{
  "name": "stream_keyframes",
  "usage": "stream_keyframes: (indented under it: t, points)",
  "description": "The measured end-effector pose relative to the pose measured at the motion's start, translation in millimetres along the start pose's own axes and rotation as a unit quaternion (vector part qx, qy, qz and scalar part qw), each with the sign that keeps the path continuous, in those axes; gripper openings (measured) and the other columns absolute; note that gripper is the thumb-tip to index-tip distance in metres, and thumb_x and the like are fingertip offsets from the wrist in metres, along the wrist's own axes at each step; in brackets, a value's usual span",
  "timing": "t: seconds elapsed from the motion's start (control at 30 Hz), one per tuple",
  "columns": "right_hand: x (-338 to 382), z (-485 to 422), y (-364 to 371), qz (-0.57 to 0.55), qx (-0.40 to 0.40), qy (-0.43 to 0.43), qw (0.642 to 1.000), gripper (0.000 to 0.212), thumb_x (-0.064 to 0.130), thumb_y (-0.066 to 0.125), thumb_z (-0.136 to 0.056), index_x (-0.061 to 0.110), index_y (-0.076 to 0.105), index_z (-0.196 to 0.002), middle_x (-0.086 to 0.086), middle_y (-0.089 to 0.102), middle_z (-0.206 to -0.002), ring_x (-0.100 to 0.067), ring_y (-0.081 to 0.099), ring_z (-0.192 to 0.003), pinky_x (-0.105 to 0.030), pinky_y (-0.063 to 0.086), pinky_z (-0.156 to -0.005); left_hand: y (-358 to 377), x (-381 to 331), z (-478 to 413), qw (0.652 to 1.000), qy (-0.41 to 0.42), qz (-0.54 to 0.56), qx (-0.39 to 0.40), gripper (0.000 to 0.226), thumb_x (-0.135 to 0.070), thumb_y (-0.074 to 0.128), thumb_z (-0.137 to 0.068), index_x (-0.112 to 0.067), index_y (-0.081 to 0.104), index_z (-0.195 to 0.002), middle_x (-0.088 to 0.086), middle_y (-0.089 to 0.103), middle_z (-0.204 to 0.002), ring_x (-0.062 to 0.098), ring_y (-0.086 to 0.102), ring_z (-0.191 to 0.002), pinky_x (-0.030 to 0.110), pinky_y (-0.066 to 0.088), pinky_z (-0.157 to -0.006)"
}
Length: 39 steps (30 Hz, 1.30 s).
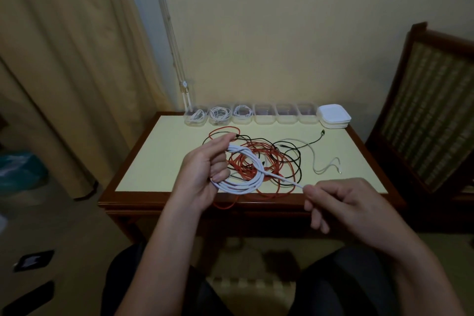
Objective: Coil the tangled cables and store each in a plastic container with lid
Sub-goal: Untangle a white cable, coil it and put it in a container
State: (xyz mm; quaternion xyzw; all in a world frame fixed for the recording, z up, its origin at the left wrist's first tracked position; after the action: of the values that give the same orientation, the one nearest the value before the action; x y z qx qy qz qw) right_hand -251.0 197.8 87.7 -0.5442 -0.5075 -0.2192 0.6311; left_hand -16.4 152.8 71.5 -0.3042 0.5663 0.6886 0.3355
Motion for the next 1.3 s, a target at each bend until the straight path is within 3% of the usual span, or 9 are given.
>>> stream_keyframes:
  t: [0.23, 0.3, 0.4, 0.5, 0.67, 0.8, 0.93, 1.17, 1.3]
  points:
    - [-17, -4, -7, -0.038, -0.109, 0.000, 0.993, 0.011, 0.027, 0.058, -0.097, 0.022, 0.067, -0.097, -0.003, 0.076, -0.077, -0.020, 0.070, -0.070, -0.028, 0.054, -0.074, 27, 4, 7, 0.989, -0.059, 0.118, 0.069, 0.020, -0.016, 0.058, -0.086, -0.006, 0.066, -0.103, -0.008, 0.021, -0.047, 0.003, 0.020, -0.031, 0.015, 0.009, -0.035]
    - [-21, -5, -7, 0.062, -0.176, -0.026, 0.982, 0.007, 0.021, 0.064, -0.097, 0.025, 0.068, -0.092, 0.009, 0.076, -0.083, -0.015, 0.070, -0.078, -0.036, 0.054, -0.078, 33, 10, 9, 0.983, -0.081, 0.145, 0.075, 0.017, -0.017, 0.058, -0.087, -0.008, 0.066, -0.099, -0.008, 0.022, -0.044, 0.004, 0.022, -0.027, 0.015, 0.010, -0.032]
    - [-17, -3, 1, 0.252, -0.282, -0.102, 0.920, 0.007, 0.019, 0.069, -0.094, 0.023, 0.073, -0.089, 0.010, 0.070, -0.100, -0.018, 0.060, -0.097, -0.043, 0.048, -0.084, 38, 19, 9, 0.975, -0.101, 0.183, 0.079, 0.015, -0.018, 0.057, -0.090, -0.008, 0.068, -0.095, -0.008, 0.024, -0.042, 0.004, 0.023, -0.026, 0.014, 0.010, -0.031]
    - [-14, -4, 13, 0.279, -0.289, -0.125, 0.907, 0.006, 0.017, 0.068, -0.093, 0.017, 0.074, -0.093, 0.004, 0.065, -0.094, -0.020, 0.056, -0.090, -0.036, 0.045, -0.077, 40, 24, 10, 0.970, -0.103, 0.212, 0.067, 0.019, -0.018, 0.055, -0.094, -0.008, 0.070, -0.088, -0.007, 0.024, -0.041, 0.004, 0.021, -0.026, 0.014, 0.010, -0.031]
    - [-9, -6, 26, 0.081, -0.309, -0.062, 0.946, 0.013, 0.006, 0.068, -0.093, 0.018, 0.074, -0.095, 0.014, 0.073, -0.087, 0.000, 0.068, -0.083, -0.007, 0.046, -0.073, 44, 34, 12, 0.967, -0.107, 0.224, 0.051, 0.022, -0.018, 0.052, -0.099, -0.008, 0.068, -0.088, -0.008, 0.024, -0.042, 0.004, 0.010, -0.032, 0.014, 0.009, -0.032]
    - [-23, -11, 42, -0.251, -0.305, 0.055, 0.917, 0.012, 0.003, 0.064, -0.096, 0.010, 0.073, -0.099, -0.003, 0.079, -0.087, -0.019, 0.076, -0.080, -0.019, 0.057, -0.071, 45, 42, 7, 0.972, -0.096, 0.210, 0.037, 0.015, -0.019, 0.056, -0.095, -0.008, 0.065, -0.092, -0.008, 0.022, -0.041, 0.003, 0.019, -0.026, 0.013, 0.011, -0.029]
    - [-19, -9, 57, -0.419, -0.280, 0.094, 0.858, 0.015, 0.004, 0.061, -0.096, 0.000, 0.072, -0.106, -0.012, 0.078, -0.096, -0.024, 0.075, -0.092, -0.028, 0.061, -0.080, 39, 47, 1, 0.985, -0.049, 0.161, 0.020, 0.018, -0.021, 0.066, -0.084, -0.009, 0.065, -0.097, -0.009, 0.021, -0.044, 0.002, 0.018, -0.028, 0.014, 0.016, -0.028]
    - [-20, -11, 62, -0.434, -0.283, 0.109, 0.848, 0.022, 0.009, 0.073, -0.088, 0.002, 0.069, -0.109, -0.014, 0.078, -0.098, -0.026, 0.075, -0.094, -0.033, 0.056, -0.083, 31, 51, 2, 0.999, 0.029, 0.037, -0.009, 0.034, -0.030, 0.067, -0.090, -0.003, 0.067, -0.112, 0.004, 0.024, -0.057, 0.004, 0.021, -0.040, 0.015, 0.022, -0.034]
    - [-29, -15, 62, -0.449, -0.258, 0.113, 0.848, 0.024, 0.012, 0.071, -0.090, 0.001, 0.071, -0.111, -0.019, 0.076, -0.104, -0.024, 0.070, -0.089, -0.032, 0.049, -0.078, 27, 56, 1, 0.998, 0.048, -0.037, -0.021, 0.036, -0.036, 0.067, -0.094, -0.005, 0.071, -0.113, 0.012, 0.048, -0.085, 0.019, 0.042, -0.058, 0.022, 0.043, -0.051]
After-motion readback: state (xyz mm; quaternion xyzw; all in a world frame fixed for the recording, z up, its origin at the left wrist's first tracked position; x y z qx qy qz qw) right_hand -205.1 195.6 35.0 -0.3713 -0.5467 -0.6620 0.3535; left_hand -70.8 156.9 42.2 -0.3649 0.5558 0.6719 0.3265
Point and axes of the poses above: each hand's wrist, its own z-axis away from the middle knuckle, its own y-axis out of the palm, x = y × z, the point moved 6 cm from there along -z, towards the middle knuckle
